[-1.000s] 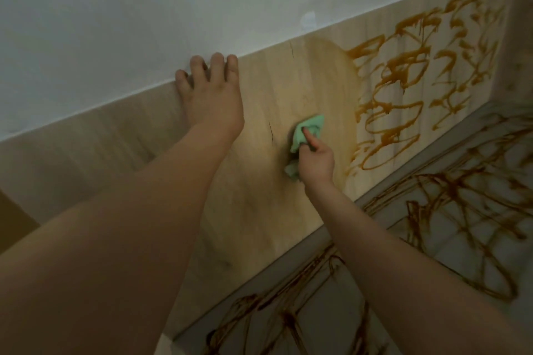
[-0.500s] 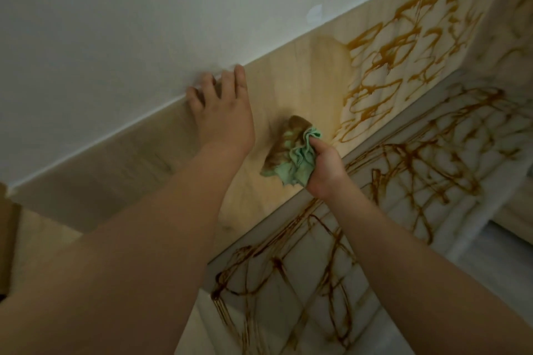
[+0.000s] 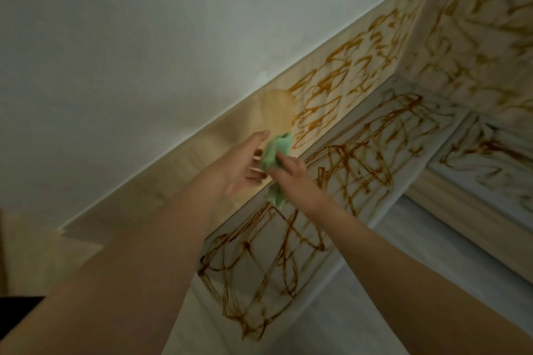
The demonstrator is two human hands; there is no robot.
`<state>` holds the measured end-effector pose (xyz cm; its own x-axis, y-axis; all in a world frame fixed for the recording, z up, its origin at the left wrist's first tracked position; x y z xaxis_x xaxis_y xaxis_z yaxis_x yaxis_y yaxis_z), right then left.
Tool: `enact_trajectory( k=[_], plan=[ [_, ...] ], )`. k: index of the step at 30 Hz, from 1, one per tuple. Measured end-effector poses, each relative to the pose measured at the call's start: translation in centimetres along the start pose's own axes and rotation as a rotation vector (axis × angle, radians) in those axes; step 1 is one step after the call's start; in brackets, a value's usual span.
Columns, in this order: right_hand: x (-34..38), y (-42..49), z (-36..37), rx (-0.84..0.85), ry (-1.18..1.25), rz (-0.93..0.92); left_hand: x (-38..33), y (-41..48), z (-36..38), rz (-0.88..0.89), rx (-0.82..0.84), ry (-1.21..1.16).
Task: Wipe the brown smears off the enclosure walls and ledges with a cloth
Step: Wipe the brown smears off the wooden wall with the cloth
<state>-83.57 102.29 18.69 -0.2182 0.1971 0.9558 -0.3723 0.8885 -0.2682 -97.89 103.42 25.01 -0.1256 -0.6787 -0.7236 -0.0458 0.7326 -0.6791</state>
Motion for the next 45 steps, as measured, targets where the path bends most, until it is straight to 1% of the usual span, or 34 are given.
enact_trajectory(
  k=[1, 2, 3, 4, 6, 7, 9, 12, 14, 16, 18, 20, 22, 23, 24, 25, 28, 30, 32, 35, 37, 39, 41, 43, 45],
  plan=[
    [0.8, -0.8, -0.6, 0.074, -0.137, -0.044, 0.0, -0.4, 1.3, 0.001, 0.044, -0.117],
    [1.5, -1.5, -1.5, 0.119, -0.212, -0.072, -0.1, -0.8, 2.2, 0.031, 0.045, -0.147],
    [2.2, -2.0, -2.6, 0.123, -0.230, -0.106, -0.3, -1.1, 2.8, 0.069, 0.018, -0.125],
    [2.7, -2.7, -4.5, 0.086, -0.214, -0.122, -0.8, -1.6, 3.3, 0.107, -0.030, -0.071],
    [3.8, -4.1, -8.0, -0.025, -0.074, -0.095, -1.8, -2.4, 4.1, 0.142, -0.077, -0.013],
    [4.2, -4.6, -9.8, -0.086, -0.013, -0.079, -2.6, -2.8, 4.5, 0.152, -0.074, -0.004],
    [4.7, -5.0, -13.0, -0.183, 0.010, -0.066, -4.8, -3.7, 5.2, 0.176, -0.029, 0.023],
    [6.5, -5.0, -15.5, -0.165, 0.174, -0.105, -8.3, -5.1, 6.2, 0.187, 0.071, 0.124],
    [8.0, -4.4, -16.4, -0.168, 0.337, -0.080, -10.4, -5.6, 6.7, 0.193, 0.110, 0.268],
    [9.1, -3.5, -17.2, -0.107, 0.470, 0.020, -12.3, -5.7, 7.2, 0.195, 0.195, 0.455],
    [9.5, -2.8, -16.9, 0.084, 0.526, 0.150, -14.0, -5.6, 7.5, 0.199, 0.284, 0.623],
    [9.3, -1.9, -15.7, 0.245, 0.582, 0.264, -16.0, -4.8, 7.8, 0.254, 0.344, 0.783],
    [8.5, -1.5, -14.2, 0.325, 0.688, 0.372, -17.3, -3.8, 8.1, 0.360, 0.321, 1.001],
    [8.1, -0.6, -13.6, 0.343, 0.727, 0.406, -18.1, -2.5, 8.1, 0.425, 0.268, 1.124],
    [7.6, -0.2, -13.2, 0.335, 0.768, 0.426, -18.3, -0.9, 8.1, 0.480, 0.200, 1.220],
    [7.5, 0.3, -12.9, 0.285, 0.790, 0.438, -18.4, 0.6, 8.0, 0.532, 0.127, 1.275],
    [6.1, 3.4, -13.4, 0.050, 0.769, 0.458, -18.0, 5.3, 7.6, 0.726, -0.050, 1.244],
    [4.9, 5.4, -14.3, -0.072, 0.793, 0.472, -17.8, 6.9, 7.6, 0.828, -0.097, 1.150],
    [3.7, 7.2, -15.0, -0.147, 0.827, 0.508, -17.2, 8.1, 8.0, 0.820, -0.015, 1.094],
    [2.5, 8.6, -16.1, -0.235, 0.899, 0.542, -15.2, 9.8, 9.7, 0.670, 0.193, 1.196],
    [1.7, 9.4, -16.8, -0.249, 0.978, 0.546, -13.7, 11.8, 10.9, 0.645, 0.216, 1.296],
    [0.7, 10.3, -17.3, -0.228, 0.992, 0.550, -13.1, 13.2, 11.9, 0.705, 0.189, 1.354],
    [-0.6, 11.1, -17.8, -0.233, 1.023, 0.558, -12.9, 13.9, 12.4, 0.725, 0.198, 1.286],
    [-2.1, 12.1, -18.3, -0.254, 1.107, 0.568, -12.8, 14.3, 12.7, 0.683, 0.239, 1.188],
    [-3.2, 13.0, -18.4, -0.222, 1.221, 0.569, -12.7, 14.8, 13.2, 0.632, 0.282, 1.212]
  ],
)
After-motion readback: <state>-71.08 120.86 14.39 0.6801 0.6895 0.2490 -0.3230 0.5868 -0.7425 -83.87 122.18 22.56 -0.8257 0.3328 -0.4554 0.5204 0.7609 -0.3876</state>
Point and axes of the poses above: each hand's wrist, its own y-axis towards the middle knuckle, its own z-axis out of the palm, x = y × z, the point moved 2 cm from there along y, towards the middle knuckle, and after that the axes turned 3 degrees about -z, right-handed, at the moved point
